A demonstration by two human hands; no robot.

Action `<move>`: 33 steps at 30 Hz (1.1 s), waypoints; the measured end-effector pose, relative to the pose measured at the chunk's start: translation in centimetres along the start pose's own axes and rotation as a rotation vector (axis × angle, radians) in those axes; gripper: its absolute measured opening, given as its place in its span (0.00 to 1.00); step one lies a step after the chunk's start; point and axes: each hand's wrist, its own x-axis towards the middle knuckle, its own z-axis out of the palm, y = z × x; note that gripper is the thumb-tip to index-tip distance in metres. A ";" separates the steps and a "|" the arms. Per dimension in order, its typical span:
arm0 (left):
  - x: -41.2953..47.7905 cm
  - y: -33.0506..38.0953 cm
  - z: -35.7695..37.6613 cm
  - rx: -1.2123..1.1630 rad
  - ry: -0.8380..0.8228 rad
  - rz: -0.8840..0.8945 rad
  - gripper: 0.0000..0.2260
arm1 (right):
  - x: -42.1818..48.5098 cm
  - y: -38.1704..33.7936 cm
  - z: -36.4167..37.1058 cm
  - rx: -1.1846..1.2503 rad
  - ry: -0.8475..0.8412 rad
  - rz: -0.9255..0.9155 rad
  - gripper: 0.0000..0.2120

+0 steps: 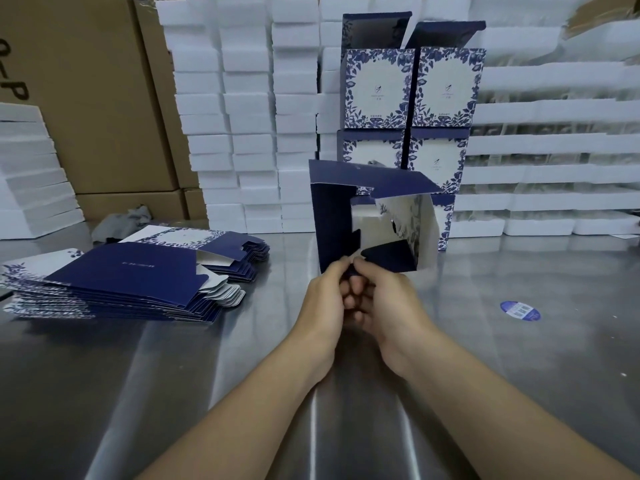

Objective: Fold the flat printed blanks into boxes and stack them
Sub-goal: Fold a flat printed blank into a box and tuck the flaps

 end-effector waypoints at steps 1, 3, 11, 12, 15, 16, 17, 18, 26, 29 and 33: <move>0.0 0.0 0.0 -0.011 0.000 -0.002 0.27 | 0.0 -0.1 -0.1 -0.021 -0.011 -0.003 0.27; 0.1 -0.1 -0.1 -0.038 0.000 0.003 0.25 | -0.1 -0.2 -0.2 -0.068 -0.007 -0.008 0.24; 0.1 -0.3 -0.4 -0.052 -0.012 0.000 0.17 | 0.8 -0.1 -0.8 -0.120 0.206 -0.105 0.24; 0.1 -0.3 -0.4 -0.055 -0.006 0.006 0.15 | 0.8 -0.2 -1.0 -0.146 0.217 -0.124 0.23; 0.2 -0.3 -0.4 -0.105 0.077 0.121 0.16 | 1.1 -0.5 -1.9 -0.327 0.234 -0.268 0.24; 0.2 -0.3 -0.5 -0.117 0.132 0.179 0.23 | 1.3 -0.6 -2.3 -0.449 0.248 -0.323 0.22; 0.1 -0.1 -0.6 -0.126 0.195 0.241 0.29 | 1.3 -0.7 -2.6 -0.570 0.258 -0.362 0.19; -0.1 0.1 -0.9 -0.128 0.257 0.302 0.34 | 1.2 -0.8 -2.9 -0.670 0.266 -0.384 0.18; -0.8 0.8 -2.0 0.019 0.314 0.594 0.30 | 1.0 -1.4 -4.3 -0.711 0.358 -0.532 0.10; -1.1 0.6 -1.5 0.047 0.232 0.623 0.29 | 0.8 -1.6 -4.2 -0.537 0.392 -0.638 0.15; -1.2 0.7 -1.2 -0.036 0.128 0.635 0.26 | 0.2 -2.6 -3.5 -0.414 0.430 -0.738 0.14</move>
